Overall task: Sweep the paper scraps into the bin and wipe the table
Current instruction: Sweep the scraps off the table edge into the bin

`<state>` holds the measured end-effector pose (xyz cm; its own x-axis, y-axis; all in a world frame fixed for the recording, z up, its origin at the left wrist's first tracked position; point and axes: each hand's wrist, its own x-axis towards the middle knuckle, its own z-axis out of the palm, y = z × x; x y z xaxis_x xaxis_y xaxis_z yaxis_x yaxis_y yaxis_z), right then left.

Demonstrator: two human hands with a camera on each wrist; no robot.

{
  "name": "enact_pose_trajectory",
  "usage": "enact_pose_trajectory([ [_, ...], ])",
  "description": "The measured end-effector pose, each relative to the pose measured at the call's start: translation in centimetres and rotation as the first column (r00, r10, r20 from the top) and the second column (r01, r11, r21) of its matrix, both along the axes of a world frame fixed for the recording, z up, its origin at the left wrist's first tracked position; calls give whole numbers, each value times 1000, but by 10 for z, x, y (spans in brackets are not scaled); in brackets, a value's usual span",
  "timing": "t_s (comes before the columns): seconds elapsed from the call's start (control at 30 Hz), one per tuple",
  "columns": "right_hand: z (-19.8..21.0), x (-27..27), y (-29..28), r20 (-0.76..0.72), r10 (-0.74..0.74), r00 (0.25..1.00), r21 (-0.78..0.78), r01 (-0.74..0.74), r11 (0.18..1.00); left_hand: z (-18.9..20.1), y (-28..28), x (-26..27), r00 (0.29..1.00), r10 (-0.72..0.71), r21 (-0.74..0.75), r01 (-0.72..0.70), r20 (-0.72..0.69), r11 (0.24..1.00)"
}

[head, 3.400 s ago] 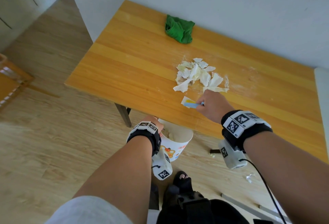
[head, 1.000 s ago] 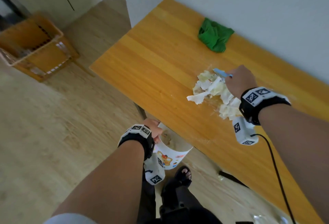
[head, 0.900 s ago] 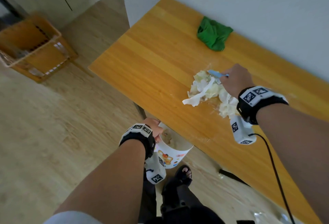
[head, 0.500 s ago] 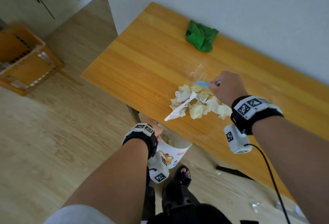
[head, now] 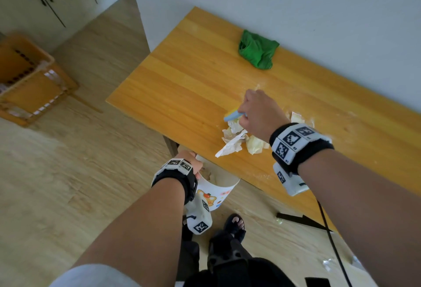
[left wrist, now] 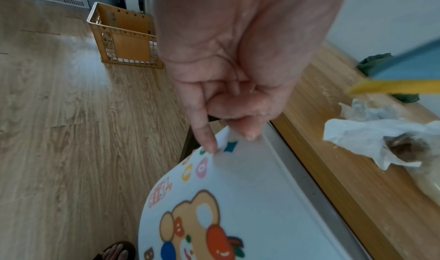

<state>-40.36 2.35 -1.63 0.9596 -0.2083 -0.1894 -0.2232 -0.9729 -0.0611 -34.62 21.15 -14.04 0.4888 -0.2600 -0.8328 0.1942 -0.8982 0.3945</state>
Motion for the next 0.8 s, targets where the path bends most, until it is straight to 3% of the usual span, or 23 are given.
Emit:
enact_pose_trajectory([
  [0.1, -3, -7, 12, -106, 62, 992, 58, -56, 997, -2, 3, 2, 1000, 5, -11, -5, -16, 1000],
  [0.3, 1, -16, 22, -161, 14, 987, 190, 17, 982, -2, 1, 1, 999, -32, -26, 32, -9, 999],
  [0.4, 12, -17, 24, -106, -22, 994, 244, 47, 969, -4, 0, -1, 999, -38, -44, 37, -8, 998],
  [0.57, 39, -19, 19, 79, -215, 973, 243, 190, 951, -2, -1, -6, 993, -120, -29, 120, 7, 992],
  [0.8, 32, -39, 24, 30, -359, 933, 238, 342, 909, -10, -3, -12, 989, -145, -39, 145, 10, 989],
])
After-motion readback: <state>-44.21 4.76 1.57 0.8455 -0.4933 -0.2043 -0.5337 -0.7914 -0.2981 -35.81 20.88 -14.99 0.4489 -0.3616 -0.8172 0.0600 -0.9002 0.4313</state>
